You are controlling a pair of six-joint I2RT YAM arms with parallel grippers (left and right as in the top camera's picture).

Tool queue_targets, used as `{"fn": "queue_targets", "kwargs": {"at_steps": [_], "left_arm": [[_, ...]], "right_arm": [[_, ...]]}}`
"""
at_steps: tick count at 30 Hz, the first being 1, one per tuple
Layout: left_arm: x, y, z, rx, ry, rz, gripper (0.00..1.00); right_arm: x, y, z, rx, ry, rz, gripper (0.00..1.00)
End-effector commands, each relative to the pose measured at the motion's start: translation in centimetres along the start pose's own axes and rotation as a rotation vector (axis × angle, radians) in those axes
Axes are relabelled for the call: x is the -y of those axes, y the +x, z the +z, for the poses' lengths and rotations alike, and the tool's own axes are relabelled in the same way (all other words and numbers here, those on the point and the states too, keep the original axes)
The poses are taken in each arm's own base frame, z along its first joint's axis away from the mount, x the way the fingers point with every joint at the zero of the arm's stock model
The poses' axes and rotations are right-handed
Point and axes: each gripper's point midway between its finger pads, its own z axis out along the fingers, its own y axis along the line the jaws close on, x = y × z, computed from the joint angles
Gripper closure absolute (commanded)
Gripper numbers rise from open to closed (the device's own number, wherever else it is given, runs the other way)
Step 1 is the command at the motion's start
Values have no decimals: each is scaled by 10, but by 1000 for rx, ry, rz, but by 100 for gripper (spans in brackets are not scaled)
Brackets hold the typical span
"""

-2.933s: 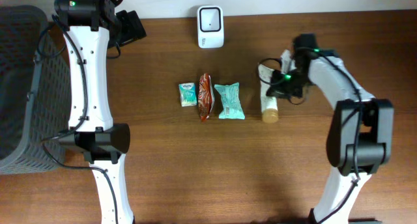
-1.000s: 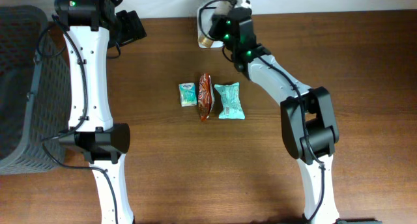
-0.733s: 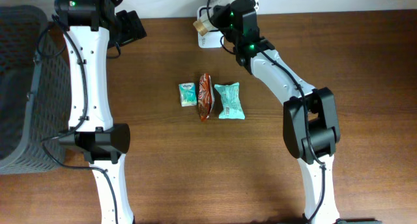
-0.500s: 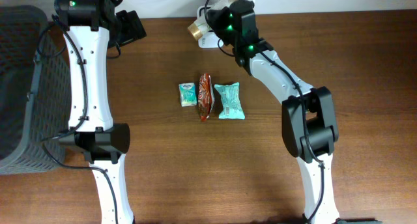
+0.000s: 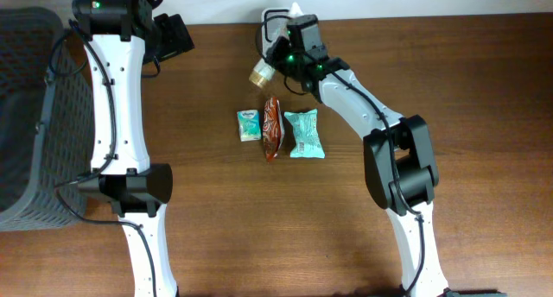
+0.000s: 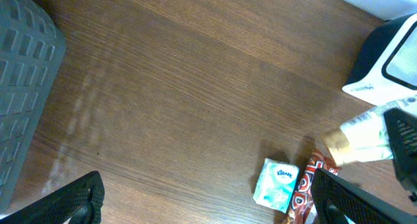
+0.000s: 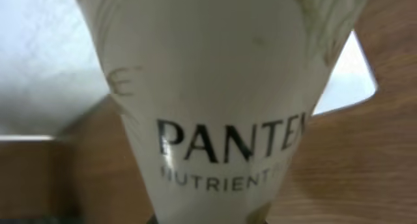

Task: Scan the item barcode
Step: 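Hold the tube in front of the scanner with the right gripper, then carry the tube to the right edge and set it down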

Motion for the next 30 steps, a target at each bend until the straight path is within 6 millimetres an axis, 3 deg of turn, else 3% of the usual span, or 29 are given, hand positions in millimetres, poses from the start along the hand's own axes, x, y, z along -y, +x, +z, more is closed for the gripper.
{"fn": "queue_targets", "kwargs": {"at_steps": [1, 4, 7, 15, 26, 28, 30], "left_arm": [[-2, -2, -3, 12, -7, 1, 1], [-2, -2, -3, 12, -7, 0, 1], [-2, -2, -3, 12, -7, 0, 1], [-2, -2, -3, 12, -7, 0, 1], [-2, -2, -3, 12, -7, 0, 1], [-2, -2, -3, 12, -7, 0, 1], [-2, -2, -3, 12, -7, 0, 1]], "right_arm": [[-45, -60, -41, 154, 18, -314, 96], [-62, -78, -60, 194, 30, -439, 96], [-54, -90, -66, 237, 116, -501, 96], [-27, -54, -21, 121, 123, -546, 96], [-11, -45, -13, 82, 162, -540, 96], [-12, -52, -18, 94, 160, -535, 96], [-9, -71, -33, 123, 170, -504, 96]]}}
